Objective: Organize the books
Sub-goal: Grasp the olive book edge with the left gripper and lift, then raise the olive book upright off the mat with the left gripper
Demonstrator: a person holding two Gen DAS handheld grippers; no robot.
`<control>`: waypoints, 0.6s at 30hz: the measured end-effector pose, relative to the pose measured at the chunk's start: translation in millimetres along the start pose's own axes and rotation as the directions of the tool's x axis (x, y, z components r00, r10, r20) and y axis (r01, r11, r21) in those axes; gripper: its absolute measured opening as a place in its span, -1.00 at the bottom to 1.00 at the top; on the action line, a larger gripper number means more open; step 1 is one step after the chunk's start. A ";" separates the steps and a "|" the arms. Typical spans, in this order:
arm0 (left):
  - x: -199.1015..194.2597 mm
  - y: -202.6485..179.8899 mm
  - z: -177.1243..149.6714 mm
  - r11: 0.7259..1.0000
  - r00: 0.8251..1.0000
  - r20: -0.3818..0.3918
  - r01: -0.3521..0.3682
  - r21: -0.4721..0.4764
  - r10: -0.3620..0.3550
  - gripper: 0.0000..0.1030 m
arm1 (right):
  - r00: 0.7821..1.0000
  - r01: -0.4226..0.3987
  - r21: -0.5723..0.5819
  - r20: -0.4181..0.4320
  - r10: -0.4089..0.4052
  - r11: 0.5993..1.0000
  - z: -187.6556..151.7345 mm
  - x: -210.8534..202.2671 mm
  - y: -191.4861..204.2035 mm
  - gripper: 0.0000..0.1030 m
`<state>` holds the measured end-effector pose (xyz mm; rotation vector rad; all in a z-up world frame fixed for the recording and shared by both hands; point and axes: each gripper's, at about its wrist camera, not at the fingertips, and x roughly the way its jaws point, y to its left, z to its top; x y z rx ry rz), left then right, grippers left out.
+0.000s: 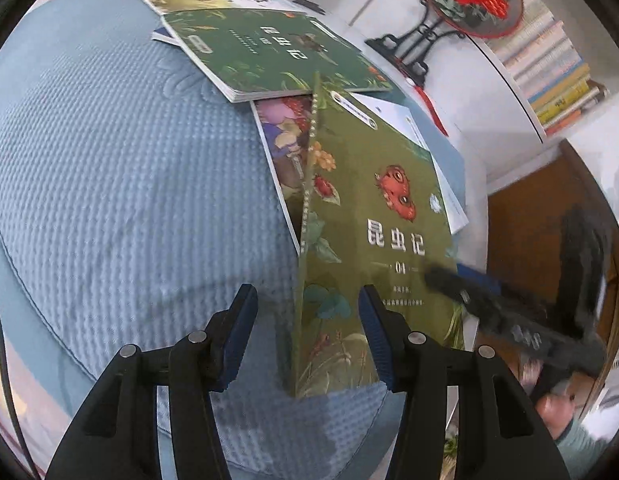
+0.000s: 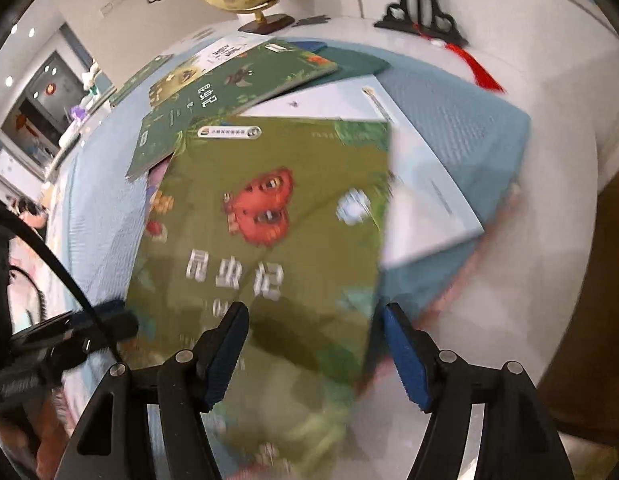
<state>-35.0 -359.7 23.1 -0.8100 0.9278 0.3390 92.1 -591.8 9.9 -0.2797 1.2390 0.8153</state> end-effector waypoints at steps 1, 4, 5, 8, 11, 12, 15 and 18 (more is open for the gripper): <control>1.3 0.6 2.6 1.000 1.000 0.006 0.001 -0.009 -0.001 -0.04 | 1.000 -0.019 0.011 0.001 0.019 1.000 -4.0 -1.4 -1.8 0.29; 9.5 -4.0 14.7 1.000 1.000 0.012 0.001 -0.008 -0.001 -0.04 | 0.999 -0.037 0.003 -0.014 0.037 0.999 -12.8 -0.3 3.6 0.11; 11.3 -6.4 16.7 1.000 1.000 0.008 0.006 -0.003 -0.005 -0.04 | 0.999 -0.039 -0.009 -0.017 0.039 0.999 -14.8 -0.8 6.9 0.11; 10.3 -14.3 15.4 1.000 1.000 0.001 0.003 0.023 -0.003 -0.04 | 0.999 -0.032 -0.054 -0.022 0.031 0.998 -19.8 -6.0 20.0 0.10; -1.8 -16.2 3.8 0.998 1.000 -0.005 -0.004 0.060 0.004 -0.04 | 0.999 -0.041 -0.071 -0.014 0.040 0.997 -23.9 -12.8 29.6 0.11; -7.8 -15.0 -1.6 0.998 1.000 -0.005 -0.005 0.059 0.005 -0.04 | 0.998 -0.059 -0.073 -0.016 0.058 0.996 -24.5 -14.1 33.6 0.11; -23.1 -1.5 -14.1 0.999 0.999 0.021 -0.039 0.013 0.039 -0.04 | 0.994 -0.112 -0.120 -0.026 0.110 0.986 -24.1 -11.0 51.1 0.10; -27.0 17.4 -19.3 0.995 0.995 0.034 -0.091 -0.034 0.092 -0.04 | 0.991 -0.129 -0.154 -0.055 0.122 0.980 -23.2 6.9 67.0 0.10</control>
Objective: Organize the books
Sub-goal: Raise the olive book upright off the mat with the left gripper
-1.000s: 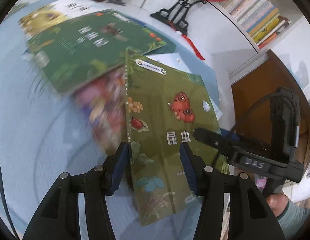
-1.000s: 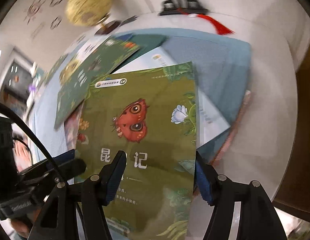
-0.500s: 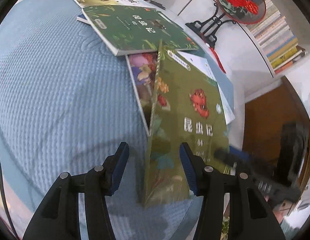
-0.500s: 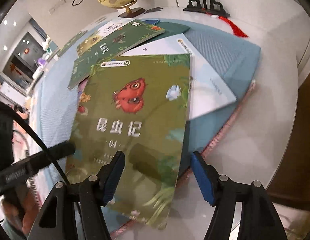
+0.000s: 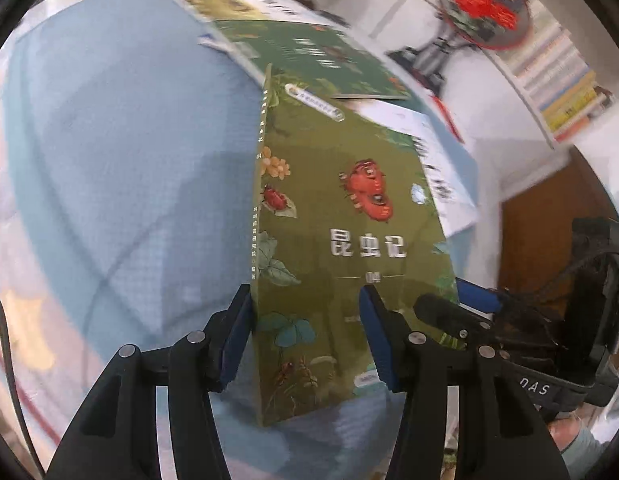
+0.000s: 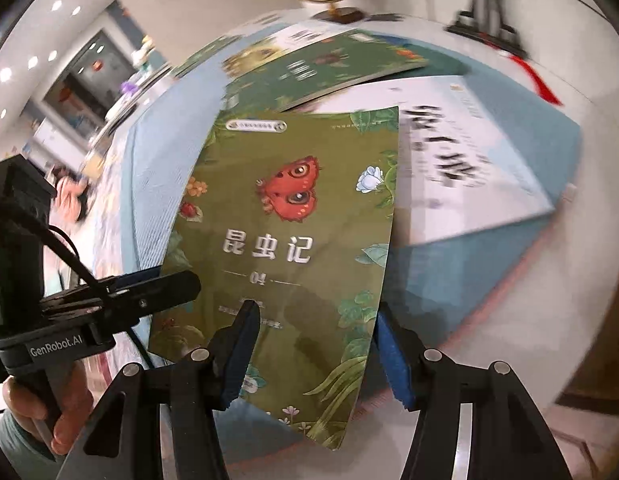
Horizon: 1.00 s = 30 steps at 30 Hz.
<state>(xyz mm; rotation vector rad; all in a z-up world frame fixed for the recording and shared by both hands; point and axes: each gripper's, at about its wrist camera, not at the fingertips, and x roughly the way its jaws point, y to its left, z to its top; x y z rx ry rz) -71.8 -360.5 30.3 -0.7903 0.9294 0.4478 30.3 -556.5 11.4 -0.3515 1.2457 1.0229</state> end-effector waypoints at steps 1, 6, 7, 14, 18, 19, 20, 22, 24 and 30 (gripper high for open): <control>1.4 6.0 -0.2 1.000 1.000 -0.008 -0.012 -0.014 0.012 -0.07 | 1.000 0.002 0.006 -0.009 -0.002 1.000 0.3 4.7 0.8 0.09; 3.8 10.0 -2.0 1.000 0.999 -0.025 -0.019 0.021 0.020 -0.16 | 1.000 0.021 -0.023 0.005 -0.021 0.999 3.1 3.0 8.4 0.08; 5.6 8.1 -1.7 0.999 0.999 -0.030 -0.023 0.040 0.024 -0.18 | 0.999 0.033 -0.029 0.001 -0.033 0.999 1.8 4.2 9.3 0.04; -3.4 18.6 -1.7 0.997 0.997 -0.031 0.071 -0.018 -0.071 -0.18 | 0.999 0.034 -0.008 -0.014 -0.034 0.999 -2.6 3.1 3.3 0.03; -7.0 20.0 -9.0 1.000 1.000 -0.030 -0.003 0.007 0.003 -0.19 | 0.999 0.025 -0.010 -0.020 -0.025 1.000 -8.9 2.3 3.5 0.02; -6.7 18.8 -9.8 1.000 0.999 -0.035 -0.008 0.014 0.009 -0.19 | 0.999 0.030 -0.017 -0.018 -0.030 0.999 -11.0 2.9 5.2 0.02; -5.8 16.7 -10.6 1.000 0.999 -0.039 -0.017 0.025 0.018 -0.19 | 0.999 0.040 -0.026 -0.012 -0.040 0.999 -12.4 3.2 7.2 0.02; -2.4 10.9 -11.3 0.997 0.998 -0.043 -0.037 0.061 0.040 -0.18 | 0.999 0.050 -0.034 -0.009 -0.050 0.998 -11.7 3.8 8.9 0.02; -0.4 4.8 -10.3 0.996 0.998 -0.039 -0.040 0.081 0.043 -0.18 | 0.999 0.038 -0.025 -0.008 -0.038 0.999 -12.0 3.3 7.8 0.02; -13.6 14.1 -9.1 0.998 0.998 -0.005 0.063 -0.011 -0.064 -0.18 | 1.000 -0.029 0.061 0.001 0.029 0.998 -14.0 -0.3 -4.1 0.02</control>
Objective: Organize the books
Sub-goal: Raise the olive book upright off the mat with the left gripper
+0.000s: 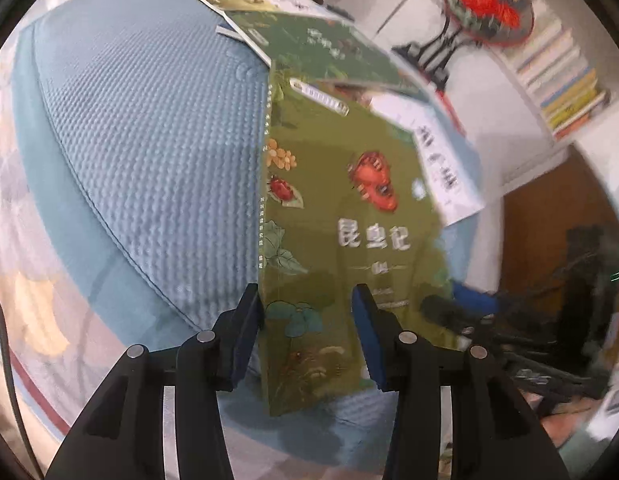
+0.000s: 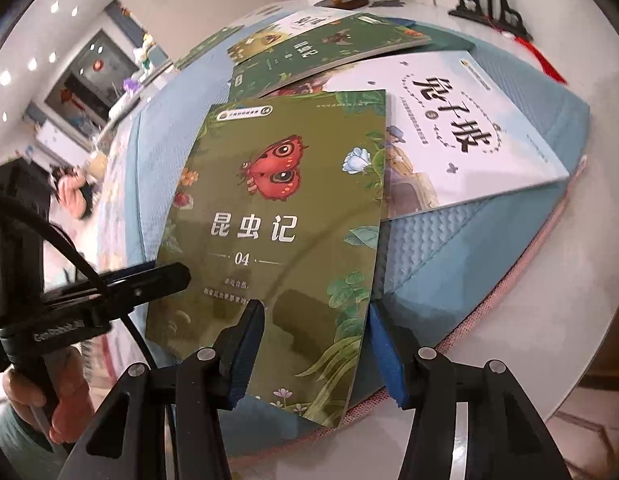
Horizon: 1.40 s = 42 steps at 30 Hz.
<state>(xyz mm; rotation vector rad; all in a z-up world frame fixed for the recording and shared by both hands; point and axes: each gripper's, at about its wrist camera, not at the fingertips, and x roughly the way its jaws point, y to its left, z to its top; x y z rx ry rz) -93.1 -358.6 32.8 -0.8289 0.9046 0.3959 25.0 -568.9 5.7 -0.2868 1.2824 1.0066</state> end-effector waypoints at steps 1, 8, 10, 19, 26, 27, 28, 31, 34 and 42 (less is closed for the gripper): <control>-6.4 1.7 0.7 0.998 0.999 0.017 0.050 -0.022 -0.050 -0.18 | 1.000 -0.001 0.004 0.002 0.001 1.000 -0.9 -0.6 0.0 0.02; -2.3 18.5 -2.7 0.926 0.950 0.066 0.311 -0.213 -0.305 -0.29 | 1.000 -0.010 0.013 0.010 0.010 1.000 -3.0 -1.4 1.7 0.09; 14.5 12.1 -5.1 0.944 0.964 0.032 0.265 -0.195 -0.264 -0.62 | 1.000 -0.002 0.003 0.012 0.001 1.000 -4.5 -1.6 3.8 0.11; 24.5 9.5 -0.5 0.863 0.909 0.044 0.407 -0.299 -0.414 -0.80 | 0.994 -0.094 0.095 -0.039 0.098 0.991 -0.6 -7.3 -15.1 0.19; 24.6 6.8 8.0 0.818 0.873 0.015 0.461 -0.345 -0.487 -0.80 | 0.949 -0.295 0.348 -0.003 0.316 0.890 -11.0 -7.7 -68.0 0.42; 27.0 5.3 8.7 0.809 0.868 0.012 0.467 -0.356 -0.496 -0.80 | 0.933 -0.338 0.379 0.017 0.359 0.861 -13.3 -6.9 -74.6 0.42; 29.0 3.6 8.1 0.800 0.862 0.012 0.476 -0.365 -0.507 -0.80 | 0.916 -0.379 0.406 0.036 0.400 0.832 -15.5 -5.2 -79.2 0.42; 29.3 -2.3 7.7 0.806 0.863 0.003 0.474 -0.355 -0.506 -0.80 | 0.876 -0.456 0.448 0.075 0.476 0.769 -19.8 -1.4 -85.1 0.42; 26.5 -1.8 9.5 0.798 0.859 0.017 0.483 -0.359 -0.512 -0.80 | 0.868 -0.476 0.434 0.089 0.489 0.765 -21.1 -3.9 -83.0 0.42; 22.3 1.5 10.6 0.784 0.853 0.042 0.496 -0.374 -0.520 -0.80 | 0.867 -0.484 0.388 0.092 0.489 0.785 -20.3 -11.1 -70.8 0.34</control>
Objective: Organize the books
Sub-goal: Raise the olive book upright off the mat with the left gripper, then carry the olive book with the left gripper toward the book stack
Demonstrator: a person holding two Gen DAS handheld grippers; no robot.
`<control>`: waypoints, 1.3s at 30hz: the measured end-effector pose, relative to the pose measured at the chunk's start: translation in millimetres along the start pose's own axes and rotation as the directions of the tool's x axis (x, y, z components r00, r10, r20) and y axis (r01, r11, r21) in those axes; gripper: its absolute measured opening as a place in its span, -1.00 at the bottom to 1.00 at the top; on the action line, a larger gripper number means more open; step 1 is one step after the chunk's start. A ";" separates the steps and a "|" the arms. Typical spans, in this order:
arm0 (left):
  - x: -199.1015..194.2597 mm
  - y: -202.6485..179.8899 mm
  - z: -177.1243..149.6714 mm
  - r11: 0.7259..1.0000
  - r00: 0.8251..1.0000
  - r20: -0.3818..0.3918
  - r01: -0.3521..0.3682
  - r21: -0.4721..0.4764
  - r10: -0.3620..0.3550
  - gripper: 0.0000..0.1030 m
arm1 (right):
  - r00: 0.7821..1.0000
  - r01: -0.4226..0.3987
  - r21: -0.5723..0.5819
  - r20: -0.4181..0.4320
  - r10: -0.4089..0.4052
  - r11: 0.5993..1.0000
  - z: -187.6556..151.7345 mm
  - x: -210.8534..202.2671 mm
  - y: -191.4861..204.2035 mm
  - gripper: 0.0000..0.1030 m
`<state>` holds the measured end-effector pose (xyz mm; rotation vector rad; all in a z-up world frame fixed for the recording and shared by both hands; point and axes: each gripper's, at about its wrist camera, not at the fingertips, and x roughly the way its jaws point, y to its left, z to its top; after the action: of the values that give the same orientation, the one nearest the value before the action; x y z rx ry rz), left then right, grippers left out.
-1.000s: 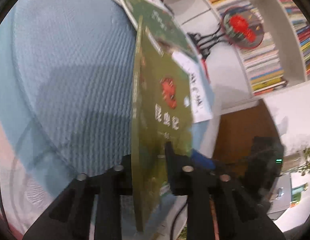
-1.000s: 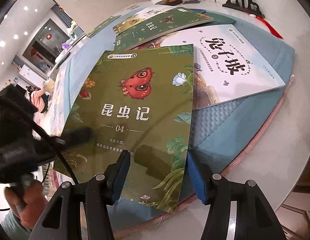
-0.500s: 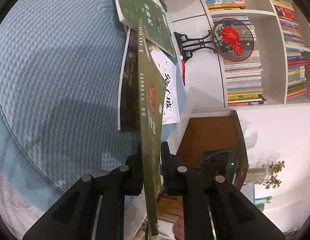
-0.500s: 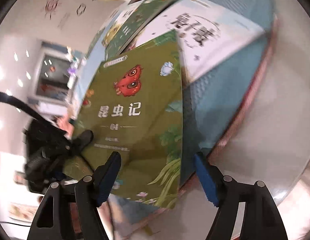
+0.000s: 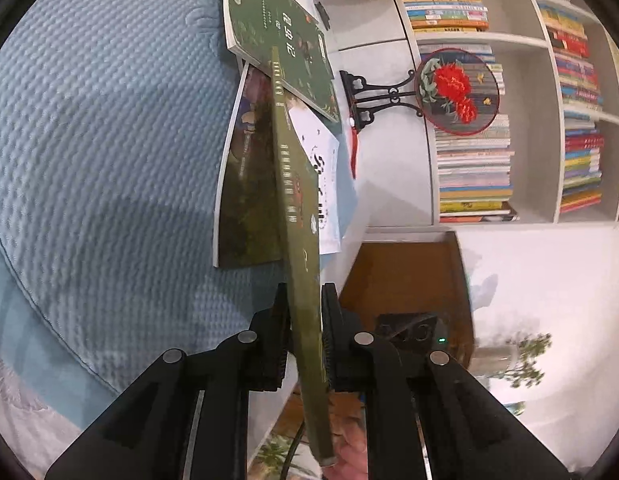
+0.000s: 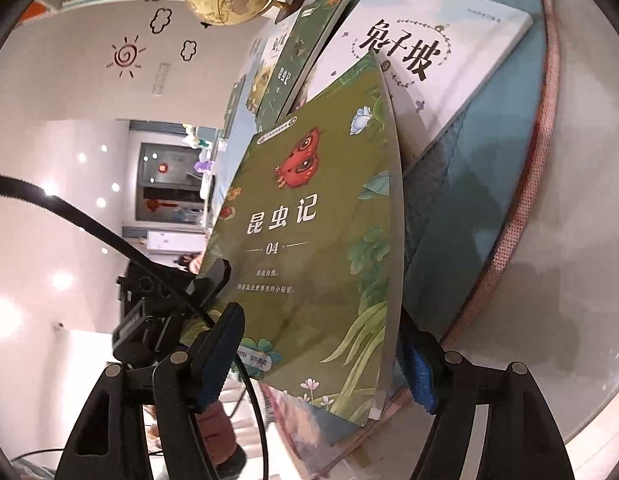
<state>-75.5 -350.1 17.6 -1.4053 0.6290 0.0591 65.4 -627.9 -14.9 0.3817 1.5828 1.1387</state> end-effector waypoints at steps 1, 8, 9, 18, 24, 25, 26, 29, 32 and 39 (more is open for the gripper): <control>2.3 -0.2 0.0 1.000 1.000 -0.003 0.003 -0.007 -0.003 -0.80 | 1.000 0.025 -0.018 0.005 -0.025 1.000 -0.2 -0.5 2.4 0.32; -0.3 13.1 1.1 0.996 0.999 -0.009 0.047 -0.078 -0.048 -0.80 | 0.996 0.091 -0.077 0.020 -0.090 0.993 7.5 0.3 9.4 -0.06; -0.7 14.0 0.9 0.995 0.998 -0.011 0.056 -0.086 -0.057 -0.80 | 0.996 0.092 -0.076 0.020 -0.090 0.993 10.0 2.2 9.8 -0.06; 2.2 9.5 -0.8 0.989 0.994 -0.031 0.099 -0.112 -0.103 -0.80 | 0.999 0.051 -0.014 -0.008 -0.051 0.999 12.1 1.2 -6.6 0.23; 3.2 15.0 -0.6 0.969 0.985 -0.028 0.164 -0.183 -0.172 -0.79 | 1.000 -0.007 0.023 -0.015 0.008 1.000 10.8 4.2 -10.0 0.24; 2.4 15.9 -0.3 0.967 0.983 -0.027 0.173 -0.188 -0.181 -0.78 | 1.000 -0.016 0.025 -0.016 0.016 1.000 10.8 3.6 -10.4 0.25; 1.6 16.7 0.1 0.963 0.981 -0.026 0.184 -0.194 -0.193 -0.78 | 1.000 -0.023 0.026 -0.018 0.024 0.999 10.6 2.1 -12.5 0.28; 1.3 20.8 1.1 0.947 0.971 -0.025 0.227 -0.227 -0.239 -0.76 | 0.997 -0.073 0.073 -0.029 0.075 0.995 11.9 -0.1 -22.7 0.58; 2.9 25.3 1.3 0.931 0.962 -0.023 0.257 -0.258 -0.272 -0.76 | 0.989 -0.144 0.120 -0.011 0.146 0.982 10.4 -1.2 -28.8 0.57; 4.1 1.9 -3.3 0.996 0.994 -0.074 -0.085 -0.039 0.082 -0.75 | 0.998 0.062 -0.094 0.023 -0.060 0.994 4.1 -7.9 5.2 -0.33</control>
<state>-74.1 -354.2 14.0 -1.4262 0.7499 0.0885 70.3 -629.3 -5.8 0.2794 1.5069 1.1554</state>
